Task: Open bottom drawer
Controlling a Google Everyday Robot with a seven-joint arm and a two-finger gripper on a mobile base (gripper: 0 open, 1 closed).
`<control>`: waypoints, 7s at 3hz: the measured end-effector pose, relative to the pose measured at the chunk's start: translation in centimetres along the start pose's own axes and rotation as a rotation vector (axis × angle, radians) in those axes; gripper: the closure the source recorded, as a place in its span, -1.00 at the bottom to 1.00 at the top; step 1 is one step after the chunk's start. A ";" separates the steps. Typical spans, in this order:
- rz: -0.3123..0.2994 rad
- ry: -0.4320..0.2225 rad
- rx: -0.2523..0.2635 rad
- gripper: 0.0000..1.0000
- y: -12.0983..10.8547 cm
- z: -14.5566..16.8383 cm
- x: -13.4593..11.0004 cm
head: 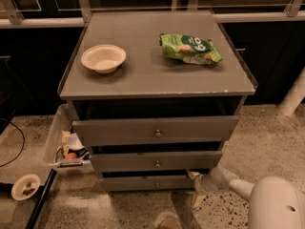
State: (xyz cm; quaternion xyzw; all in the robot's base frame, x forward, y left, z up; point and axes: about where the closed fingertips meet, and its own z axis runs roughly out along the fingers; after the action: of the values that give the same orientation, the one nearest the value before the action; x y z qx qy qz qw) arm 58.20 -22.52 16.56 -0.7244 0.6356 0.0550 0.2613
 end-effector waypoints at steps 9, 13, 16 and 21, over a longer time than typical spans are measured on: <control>-0.017 -0.030 0.000 -0.21 -1.1 1.1 0.1; 0.019 -0.098 -0.085 0.28 3.2 0.0 -0.1; 0.000 -0.092 -0.068 0.26 3.5 -2.1 -0.5; 0.025 -0.063 -0.159 0.28 13.7 -7.2 1.8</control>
Offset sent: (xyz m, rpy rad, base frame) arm 0.0371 0.0092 -0.0166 0.0110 -0.0412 0.0081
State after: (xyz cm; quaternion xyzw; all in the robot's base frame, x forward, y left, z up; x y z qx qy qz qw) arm 43.71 -28.08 17.77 -0.7328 0.6297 0.1312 0.2222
